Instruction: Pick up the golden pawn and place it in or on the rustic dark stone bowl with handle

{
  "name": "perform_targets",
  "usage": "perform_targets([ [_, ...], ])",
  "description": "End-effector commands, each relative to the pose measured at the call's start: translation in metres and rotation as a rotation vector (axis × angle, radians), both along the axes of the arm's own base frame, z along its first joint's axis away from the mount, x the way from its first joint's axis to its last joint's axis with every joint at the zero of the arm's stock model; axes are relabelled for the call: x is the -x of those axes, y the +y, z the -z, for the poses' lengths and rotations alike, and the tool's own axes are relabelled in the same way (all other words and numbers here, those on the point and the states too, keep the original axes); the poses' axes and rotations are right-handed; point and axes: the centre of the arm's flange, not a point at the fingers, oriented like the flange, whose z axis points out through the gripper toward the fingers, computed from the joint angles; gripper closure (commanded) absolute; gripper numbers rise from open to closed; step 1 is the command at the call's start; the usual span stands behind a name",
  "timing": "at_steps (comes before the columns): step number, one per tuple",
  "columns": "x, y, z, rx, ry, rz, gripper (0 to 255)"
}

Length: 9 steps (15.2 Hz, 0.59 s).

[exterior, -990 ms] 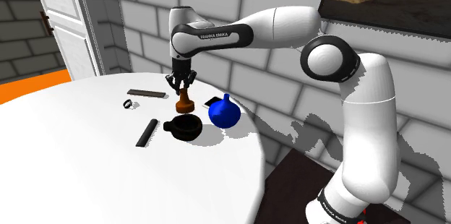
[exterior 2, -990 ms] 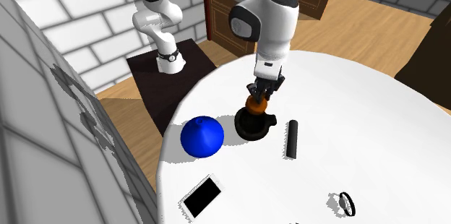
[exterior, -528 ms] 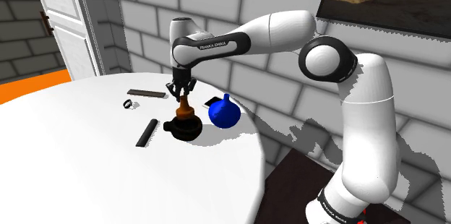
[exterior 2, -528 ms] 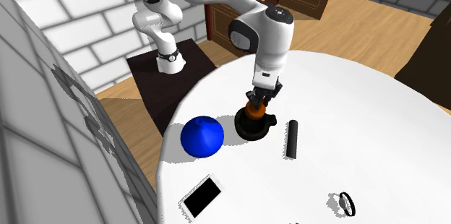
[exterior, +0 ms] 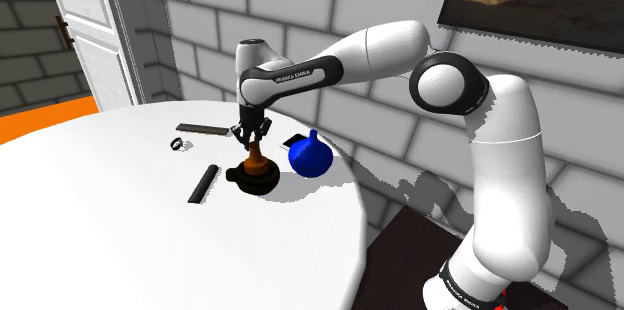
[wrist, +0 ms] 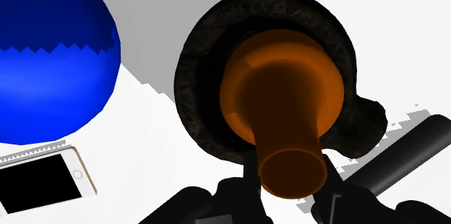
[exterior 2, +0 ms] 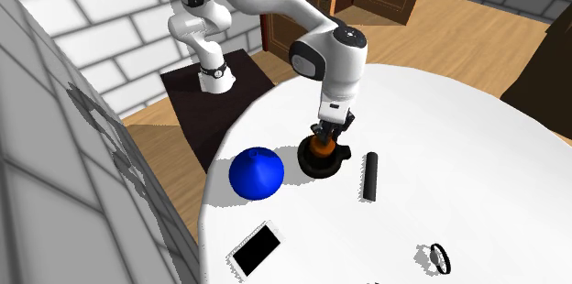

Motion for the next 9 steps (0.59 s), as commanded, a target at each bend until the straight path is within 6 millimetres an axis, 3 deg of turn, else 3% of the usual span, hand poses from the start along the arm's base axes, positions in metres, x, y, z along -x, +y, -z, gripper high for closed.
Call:
perform_targets([
  [1, -0.0002, -0.0003, 0.0016, 0.000, 0.000, 0.000, 255],
  [6, -0.0002, -0.0003, 0.0016, 0.000, 0.000, 0.000, 255],
  [7, -0.0002, -0.0003, 0.0015, 0.000, 0.000, 0.000, 0],
  [9, -0.0001, -0.0002, 0.0015, 0.000, 0.000, 0.000, 0],
])
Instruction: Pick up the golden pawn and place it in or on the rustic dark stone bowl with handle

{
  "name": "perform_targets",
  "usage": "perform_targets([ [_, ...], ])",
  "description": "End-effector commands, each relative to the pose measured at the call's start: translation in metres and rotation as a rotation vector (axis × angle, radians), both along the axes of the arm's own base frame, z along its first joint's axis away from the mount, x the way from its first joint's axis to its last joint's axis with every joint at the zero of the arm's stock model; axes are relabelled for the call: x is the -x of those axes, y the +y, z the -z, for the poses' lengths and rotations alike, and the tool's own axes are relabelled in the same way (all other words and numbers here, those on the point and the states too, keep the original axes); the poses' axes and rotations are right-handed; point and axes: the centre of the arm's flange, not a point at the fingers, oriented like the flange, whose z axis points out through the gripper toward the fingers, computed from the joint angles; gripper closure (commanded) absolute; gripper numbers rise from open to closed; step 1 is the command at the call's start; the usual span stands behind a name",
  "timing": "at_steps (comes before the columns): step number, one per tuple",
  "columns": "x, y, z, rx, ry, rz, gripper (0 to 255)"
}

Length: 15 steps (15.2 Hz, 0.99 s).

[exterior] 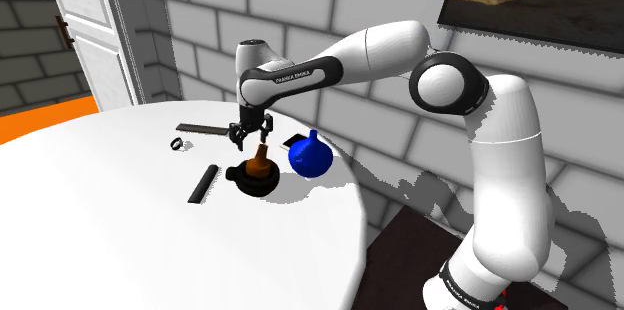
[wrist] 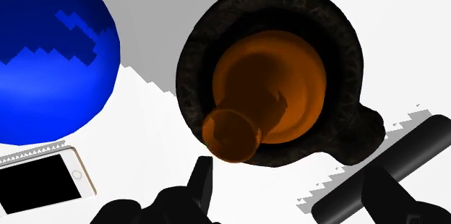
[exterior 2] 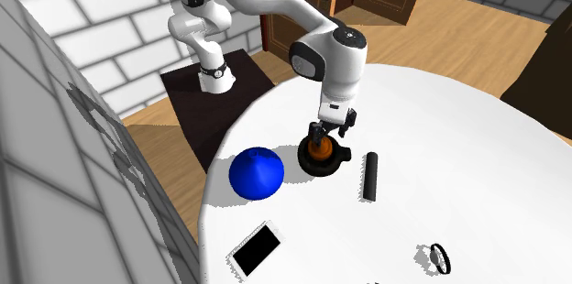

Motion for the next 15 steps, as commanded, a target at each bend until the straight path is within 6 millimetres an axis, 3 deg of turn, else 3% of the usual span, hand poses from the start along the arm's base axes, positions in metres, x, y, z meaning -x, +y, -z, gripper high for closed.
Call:
perform_targets([
  [1, 0.000, 0.000, 0.000, 0.000, 0.000, 0.000, 0],
  [3, 0.000, 0.000, 0.000, 0.000, 0.000, 0.000, 0],
  [7, 0.002, 0.000, -0.050, 0.000, 0.000, 0.000, 0],
  [15, 0.002, 0.000, -0.050, 0.000, 0.000, 0.000, 0],
])
